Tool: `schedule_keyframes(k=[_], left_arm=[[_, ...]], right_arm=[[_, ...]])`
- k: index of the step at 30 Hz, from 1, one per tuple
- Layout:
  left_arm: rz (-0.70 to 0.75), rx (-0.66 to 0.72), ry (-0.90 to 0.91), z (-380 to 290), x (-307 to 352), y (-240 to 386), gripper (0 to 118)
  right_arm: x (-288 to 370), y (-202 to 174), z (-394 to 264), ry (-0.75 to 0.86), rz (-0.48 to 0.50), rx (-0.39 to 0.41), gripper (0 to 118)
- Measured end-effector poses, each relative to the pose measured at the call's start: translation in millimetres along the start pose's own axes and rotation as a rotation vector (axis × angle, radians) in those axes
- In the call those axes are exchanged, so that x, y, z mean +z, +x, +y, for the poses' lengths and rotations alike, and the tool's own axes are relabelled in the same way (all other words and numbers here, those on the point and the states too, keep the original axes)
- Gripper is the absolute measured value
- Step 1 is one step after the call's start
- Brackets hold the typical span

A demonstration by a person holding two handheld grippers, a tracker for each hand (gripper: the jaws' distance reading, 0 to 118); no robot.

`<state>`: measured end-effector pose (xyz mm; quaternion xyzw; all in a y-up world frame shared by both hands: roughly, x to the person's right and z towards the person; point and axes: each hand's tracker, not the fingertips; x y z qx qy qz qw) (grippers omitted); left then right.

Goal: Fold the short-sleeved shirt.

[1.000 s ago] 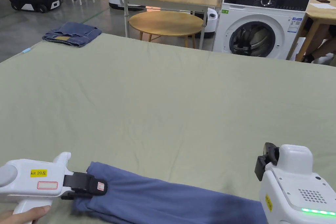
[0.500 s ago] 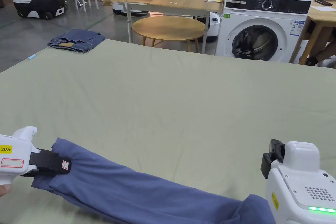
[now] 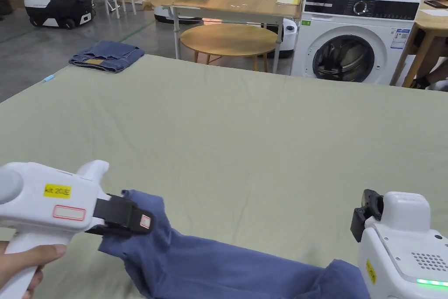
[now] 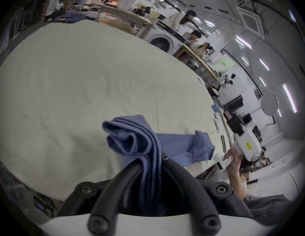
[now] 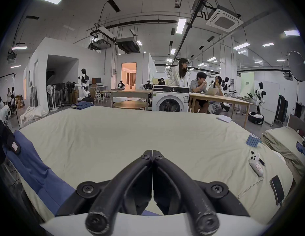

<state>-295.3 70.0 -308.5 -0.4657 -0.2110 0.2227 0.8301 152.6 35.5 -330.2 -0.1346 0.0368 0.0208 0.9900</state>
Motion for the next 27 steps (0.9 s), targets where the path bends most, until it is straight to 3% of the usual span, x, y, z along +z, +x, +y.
schedule_keyframes(k=[4,15,17,19,21,23,27], left_arm=[[0.019,-0.076,-0.092,2.9,-42.7,30.6,0],[0.100,-0.042,-0.298,-11.2,-175.8,53.4,1],[0.137,-0.043,-0.311,-14.0,-187.5,54.5,9],[0.144,-0.045,-0.316,-16.4,-191.6,60.0,24],[0.127,-0.038,-0.320,-17.6,-191.4,63.8,27],[0.121,-0.067,-0.319,-17.9,-189.2,75.9,43],[0.092,-0.116,-0.305,-14.2,-177.1,93.9,45]], right_arm=[[0.0,4.1,-2.4,-0.009,-0.005,-0.003,0],[0.8,17.0,-12.7,-0.048,-0.030,-0.018,0],[1.0,18.0,-13.2,-0.056,-0.036,-0.017,0],[1.5,19.1,-13.9,-0.058,-0.035,-0.015,0],[2.1,19.5,-14.3,-0.060,-0.036,-0.010,0],[2.2,19.7,-14.9,-0.062,-0.037,-0.004,0],[3.8,21.5,-15.4,-0.069,-0.037,-0.006,0]])
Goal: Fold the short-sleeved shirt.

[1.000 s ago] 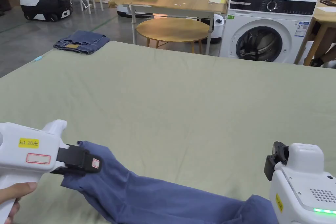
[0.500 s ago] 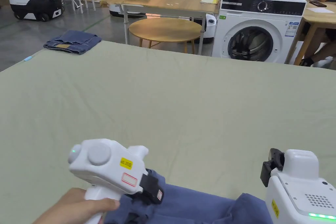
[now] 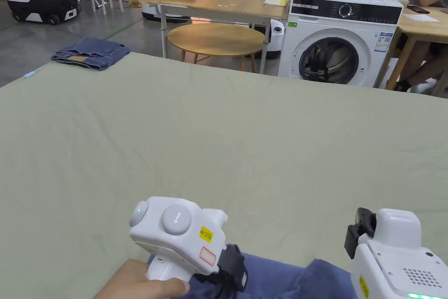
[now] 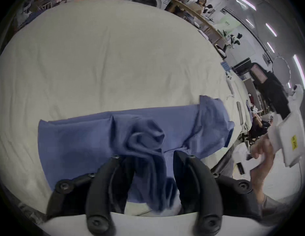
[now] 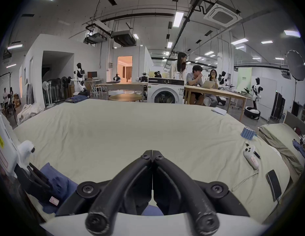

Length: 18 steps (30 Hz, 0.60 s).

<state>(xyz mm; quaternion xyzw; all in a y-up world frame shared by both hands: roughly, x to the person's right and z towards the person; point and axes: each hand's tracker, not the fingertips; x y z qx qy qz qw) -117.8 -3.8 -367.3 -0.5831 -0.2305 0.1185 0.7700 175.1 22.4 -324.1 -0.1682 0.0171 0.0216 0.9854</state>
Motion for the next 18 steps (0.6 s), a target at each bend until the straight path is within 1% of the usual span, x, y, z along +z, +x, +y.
schedule_keyframes(k=[3,4,7,10,12,13,14,17,18], left_arm=[[-0.076,-0.009,0.036,-0.2,14.6,4.1,45],[-0.092,-0.022,0.055,-0.1,19.8,5.4,41],[-0.110,-0.030,0.109,-3.3,29.8,1.3,14],[-0.084,0.003,0.141,-7.7,27.9,-10.7,3],[-0.043,0.031,0.126,-9.7,17.2,-20.4,1],[-0.050,0.042,0.117,-11.5,10.6,-25.7,1],[-0.084,0.060,0.101,-13.5,3.7,-31.7,1],[-0.244,0.185,0.095,-18.2,-21.8,-50.1,0],[-0.255,0.207,0.094,-19.9,-31.2,-53.6,0]], right_arm=[[2.0,1.6,0.3,0.000,-0.001,-0.001,0],[2.5,1.9,0.2,0.001,-0.003,0.001,0],[3.8,3.9,0.1,-0.001,-0.002,-0.003,0],[5.4,5.3,-0.3,-0.001,-0.004,-0.007,0],[5.8,5.9,-0.4,-0.002,-0.004,-0.010,0],[6.0,6.3,-0.5,-0.002,-0.003,-0.011,0],[6.3,6.7,-0.8,-0.003,-0.002,-0.012,0],[6.6,7.0,-2.1,-0.003,-0.004,-0.010,0],[6.3,7.7,-2.9,-0.005,-0.004,-0.010,0]])
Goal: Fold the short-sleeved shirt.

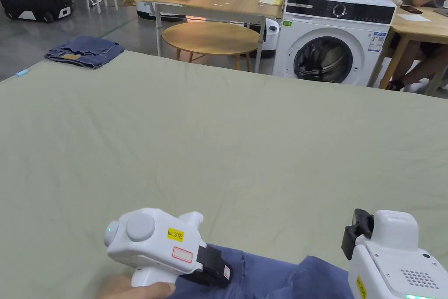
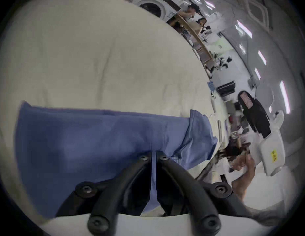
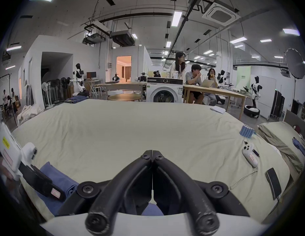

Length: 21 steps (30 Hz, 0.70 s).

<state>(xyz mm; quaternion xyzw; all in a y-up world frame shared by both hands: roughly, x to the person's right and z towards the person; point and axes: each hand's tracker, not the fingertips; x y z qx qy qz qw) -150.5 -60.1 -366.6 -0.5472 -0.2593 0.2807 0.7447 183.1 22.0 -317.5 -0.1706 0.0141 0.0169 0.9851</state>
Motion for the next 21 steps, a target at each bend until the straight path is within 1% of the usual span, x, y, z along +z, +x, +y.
schedule_keyframes(k=[1,3,7,15,18,21], left_arm=[[0.026,-0.012,-0.008,-0.7,-8.9,-3.0,0],[0.048,0.007,-0.016,-2.5,-23.1,-11.7,0],[-0.079,0.150,0.023,-5.4,-24.5,-31.7,0],[-0.146,0.104,0.025,-7.4,-10.2,-32.7,0],[-0.144,0.051,0.037,-9.2,10.1,-26.4,0],[-0.157,0.033,0.084,-10.0,44.2,-28.4,0]], right_arm=[[0.1,0.7,-0.9,0.000,0.001,-0.002,0],[0.2,1.4,-1.8,-0.003,0.000,-0.004,0],[1.3,3.5,-2.0,-0.005,0.002,-0.014,0],[1.5,0.9,-0.9,-0.001,0.018,-0.028,0],[4.3,-1.1,1.8,0.012,0.031,-0.022,0],[6.1,-3.7,4.7,0.025,0.039,-0.008,0]])
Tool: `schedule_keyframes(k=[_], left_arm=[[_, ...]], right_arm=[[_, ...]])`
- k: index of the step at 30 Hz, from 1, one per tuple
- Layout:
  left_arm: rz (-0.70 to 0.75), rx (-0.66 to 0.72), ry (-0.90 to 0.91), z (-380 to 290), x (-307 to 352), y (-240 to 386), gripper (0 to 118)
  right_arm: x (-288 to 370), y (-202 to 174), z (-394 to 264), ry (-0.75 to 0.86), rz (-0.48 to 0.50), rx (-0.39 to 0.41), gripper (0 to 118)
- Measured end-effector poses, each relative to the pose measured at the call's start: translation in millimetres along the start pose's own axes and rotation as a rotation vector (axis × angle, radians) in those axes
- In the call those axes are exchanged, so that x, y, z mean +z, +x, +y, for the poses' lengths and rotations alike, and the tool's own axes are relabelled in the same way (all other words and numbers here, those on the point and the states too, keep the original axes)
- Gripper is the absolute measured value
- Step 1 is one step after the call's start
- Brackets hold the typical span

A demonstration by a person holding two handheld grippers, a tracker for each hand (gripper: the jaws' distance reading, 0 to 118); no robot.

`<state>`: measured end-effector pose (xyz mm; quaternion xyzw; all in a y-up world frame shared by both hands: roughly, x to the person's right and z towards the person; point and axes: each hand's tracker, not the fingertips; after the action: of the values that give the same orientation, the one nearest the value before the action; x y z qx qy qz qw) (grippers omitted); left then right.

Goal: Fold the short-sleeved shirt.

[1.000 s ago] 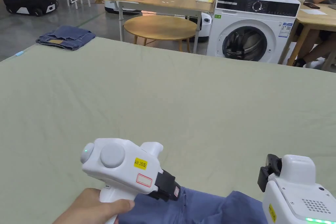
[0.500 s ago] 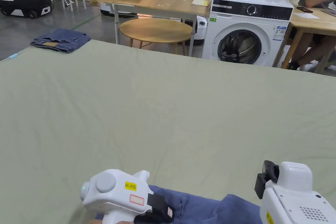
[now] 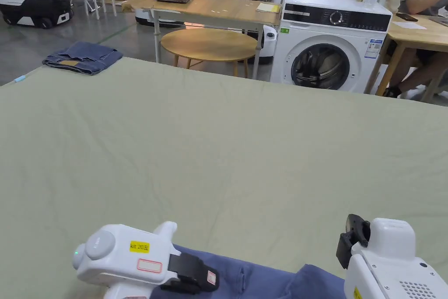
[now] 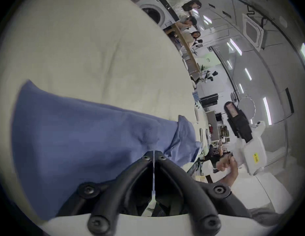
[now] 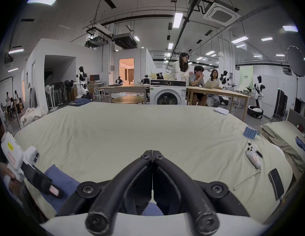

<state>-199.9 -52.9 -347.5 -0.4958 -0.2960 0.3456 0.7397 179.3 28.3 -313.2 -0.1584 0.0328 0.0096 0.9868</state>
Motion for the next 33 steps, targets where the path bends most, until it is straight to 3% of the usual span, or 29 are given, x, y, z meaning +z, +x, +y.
schedule_keyframes(k=[9,11,13,15,17,25,28,30,31,32,33], left_arm=[[0.182,-0.019,0.106,11.2,96.4,-25.7,3],[0.180,-0.003,0.107,11.9,106.5,-39.8,31],[0.169,0.023,0.099,12.0,108.3,-50.6,49],[0.158,0.031,0.076,10.6,104.3,-61.3,52],[0.136,0.038,0.064,9.1,96.2,-72.5,65],[-0.185,0.182,0.059,10.9,53.3,-123.3,65],[-0.225,0.145,0.021,15.8,40.1,-123.7,64],[-0.207,0.131,0.018,19.6,39.7,-121.7,50],[-0.147,0.134,0.018,19.8,40.4,-121.4,24],[-0.091,0.125,0.013,20.0,40.9,-121.0,9],[-0.040,0.105,0.016,17.1,41.8,-121.1,8]], right_arm=[[-0.9,-6.3,6.4,0.022,0.020,0.002,0],[-1.8,-8.2,6.4,0.021,0.022,0.005,0],[-2.8,-9.3,5.8,0.018,0.026,0.007,0],[-3.4,-10.4,5.0,0.011,0.028,0.008,0],[-3.4,-11.0,4.0,0.008,0.026,0.011,0],[-4.8,-8.9,1.2,-0.006,0.016,0.016,0],[-5.2,-9.5,0.8,-0.013,0.013,0.017,0],[-5.3,-9.5,0.9,-0.018,0.013,0.015,0],[-5.0,-9.2,0.8,-0.018,0.013,0.015,0],[-4.7,-9.2,0.9,-0.017,0.011,0.017,0],[-4.6,-9.2,1.1,-0.016,0.010,0.019,0]])
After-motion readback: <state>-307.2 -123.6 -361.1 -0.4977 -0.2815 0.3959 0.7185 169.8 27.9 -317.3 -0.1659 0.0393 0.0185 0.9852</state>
